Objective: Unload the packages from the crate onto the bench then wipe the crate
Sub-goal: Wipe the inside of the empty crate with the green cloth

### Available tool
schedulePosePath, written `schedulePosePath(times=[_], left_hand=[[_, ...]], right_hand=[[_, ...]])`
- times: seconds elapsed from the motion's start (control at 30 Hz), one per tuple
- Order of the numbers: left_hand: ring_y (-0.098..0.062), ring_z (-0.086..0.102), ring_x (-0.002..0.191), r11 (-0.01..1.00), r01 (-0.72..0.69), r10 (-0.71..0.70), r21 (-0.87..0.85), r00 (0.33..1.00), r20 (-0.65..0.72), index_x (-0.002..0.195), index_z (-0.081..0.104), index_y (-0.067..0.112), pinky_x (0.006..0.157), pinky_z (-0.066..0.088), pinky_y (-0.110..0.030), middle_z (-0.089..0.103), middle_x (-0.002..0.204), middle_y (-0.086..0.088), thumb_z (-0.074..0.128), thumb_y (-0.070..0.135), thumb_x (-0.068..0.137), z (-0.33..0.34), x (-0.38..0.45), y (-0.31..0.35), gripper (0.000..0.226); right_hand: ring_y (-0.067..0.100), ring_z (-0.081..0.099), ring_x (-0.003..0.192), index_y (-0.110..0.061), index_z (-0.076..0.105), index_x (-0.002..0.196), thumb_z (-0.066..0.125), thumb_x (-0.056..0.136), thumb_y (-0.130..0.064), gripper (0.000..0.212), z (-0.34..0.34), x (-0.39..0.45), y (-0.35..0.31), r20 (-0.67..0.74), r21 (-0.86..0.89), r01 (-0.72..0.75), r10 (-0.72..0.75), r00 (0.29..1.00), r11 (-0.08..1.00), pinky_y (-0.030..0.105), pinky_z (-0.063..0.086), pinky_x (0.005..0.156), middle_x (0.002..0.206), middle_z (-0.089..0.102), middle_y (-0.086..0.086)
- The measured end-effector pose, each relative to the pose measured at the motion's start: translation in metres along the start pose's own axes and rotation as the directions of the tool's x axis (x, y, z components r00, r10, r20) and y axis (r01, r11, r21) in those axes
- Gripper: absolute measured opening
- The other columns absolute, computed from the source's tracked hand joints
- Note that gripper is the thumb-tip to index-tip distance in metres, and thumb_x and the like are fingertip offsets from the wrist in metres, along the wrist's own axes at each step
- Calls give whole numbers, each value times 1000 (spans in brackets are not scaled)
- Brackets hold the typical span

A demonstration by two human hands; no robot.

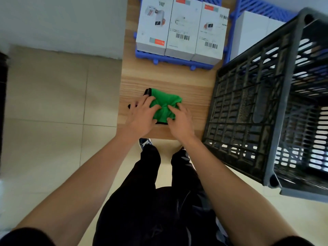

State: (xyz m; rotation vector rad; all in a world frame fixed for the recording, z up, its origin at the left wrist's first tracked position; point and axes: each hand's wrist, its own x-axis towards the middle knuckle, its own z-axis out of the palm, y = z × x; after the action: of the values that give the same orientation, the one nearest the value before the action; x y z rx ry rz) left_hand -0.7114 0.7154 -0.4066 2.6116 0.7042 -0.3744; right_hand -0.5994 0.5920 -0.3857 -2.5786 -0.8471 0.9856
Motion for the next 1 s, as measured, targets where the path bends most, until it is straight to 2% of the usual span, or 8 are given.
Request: schedulePosePath(times=[0.13,0.27,0.37,0.5,0.67,0.87,0.93,1.0], left_hand=[[-27,25,148,998,19,-19,-59,1000,4,138,60,25,113,28,-53,43,152,-4,71,32,89,-12,-2,2,50],[-27,46,133,970,95,-115,-223,990,-79,135,62,23,109,38,-48,59,140,0,67,32,92,-42,-15,6,44],[-31,56,121,950,115,-161,-289,977,-139,132,65,21,101,46,-46,67,129,-4,66,29,93,-74,-23,11,39],[-27,57,125,912,69,-181,-404,952,-246,129,67,21,108,44,-45,67,129,-5,66,24,96,-116,-41,41,34],[-18,59,122,927,-72,-88,-367,911,-403,127,68,24,106,45,-42,68,128,4,64,30,96,-158,-75,105,33],[-14,55,125,942,-138,-13,-307,896,-444,132,63,28,103,46,-37,63,134,7,62,31,96,-174,-104,187,36],[-16,53,127,949,-157,24,-273,900,-435,134,62,27,104,44,-37,62,136,4,62,32,97,-171,-108,212,37],[-17,53,128,955,-180,61,-236,898,-436,135,61,27,103,44,-37,61,137,3,62,33,98,-168,-109,235,38]], right_hand=[[28,27,149,-21,49,150,61,96,-15,56,-17,-8,-13,33,92,-51,48,998,994,45,23,122,163,33,8],[25,34,148,-16,46,152,59,97,-15,56,-53,-30,-37,-11,198,-38,41,999,979,41,28,122,159,39,8],[19,40,142,-19,47,150,57,98,-13,53,-92,-58,-55,-84,285,38,-14,996,958,32,31,117,154,47,1],[12,41,140,-23,47,150,56,99,-14,52,-142,-100,-67,-172,378,187,-130,976,907,29,40,111,152,49,-4],[8,46,135,-23,50,148,59,97,-18,52,-192,-139,-51,-283,346,334,-242,928,877,2,33,92,149,53,-8],[10,49,132,-27,50,148,60,100,-23,49,-232,-179,3,-403,335,403,-258,878,851,27,44,106,147,54,-8],[10,51,129,-27,50,148,59,100,-24,49,-242,-189,29,-424,335,394,-236,874,856,21,46,99,145,55,-8],[9,50,131,-27,50,147,60,101,-24,48,-250,-201,56,-447,348,377,-202,871,858,6,39,87,145,55,-9]])
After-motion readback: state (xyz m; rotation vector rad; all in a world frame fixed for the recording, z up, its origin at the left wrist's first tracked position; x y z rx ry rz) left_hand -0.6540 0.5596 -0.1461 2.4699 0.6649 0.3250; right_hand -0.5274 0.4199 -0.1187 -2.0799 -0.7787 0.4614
